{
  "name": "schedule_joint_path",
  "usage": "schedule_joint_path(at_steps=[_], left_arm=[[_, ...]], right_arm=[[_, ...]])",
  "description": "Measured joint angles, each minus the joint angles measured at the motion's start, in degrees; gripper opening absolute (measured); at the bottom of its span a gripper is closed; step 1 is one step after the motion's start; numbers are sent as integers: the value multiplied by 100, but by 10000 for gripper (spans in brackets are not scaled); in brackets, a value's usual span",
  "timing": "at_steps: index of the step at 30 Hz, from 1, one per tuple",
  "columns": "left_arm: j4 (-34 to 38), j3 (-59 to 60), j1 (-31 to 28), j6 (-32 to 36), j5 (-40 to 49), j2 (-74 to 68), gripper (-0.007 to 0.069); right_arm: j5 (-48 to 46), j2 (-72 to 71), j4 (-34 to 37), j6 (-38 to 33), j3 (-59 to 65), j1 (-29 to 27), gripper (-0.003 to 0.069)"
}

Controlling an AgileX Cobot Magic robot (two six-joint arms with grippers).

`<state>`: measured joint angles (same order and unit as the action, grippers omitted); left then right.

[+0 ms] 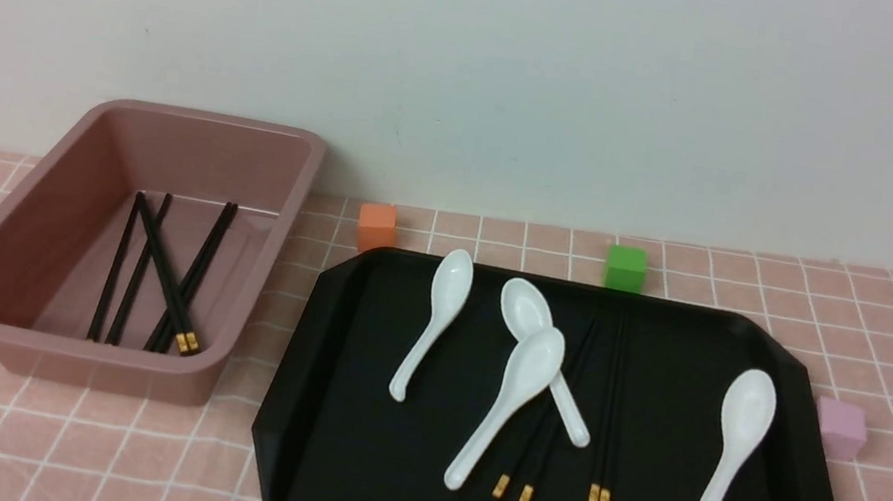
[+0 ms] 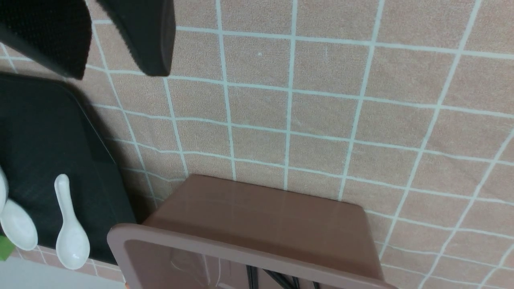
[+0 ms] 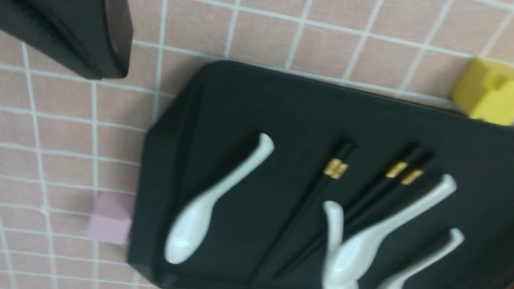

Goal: On pink tablecloth take chopsticks from black tray and put them in box.

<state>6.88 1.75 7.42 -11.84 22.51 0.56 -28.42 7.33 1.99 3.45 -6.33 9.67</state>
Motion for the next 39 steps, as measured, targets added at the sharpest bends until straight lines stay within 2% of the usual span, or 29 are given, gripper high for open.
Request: schedule_joint_path(at_steps=[6, 39], left_arm=[[0, 0, 0, 0, 0, 0, 238], [0, 0, 0, 0, 0, 0, 238]], right_arm=[[402, -775, 25, -14, 659, -51, -3], [564, -795, 59, -18, 703, -51, 20]])
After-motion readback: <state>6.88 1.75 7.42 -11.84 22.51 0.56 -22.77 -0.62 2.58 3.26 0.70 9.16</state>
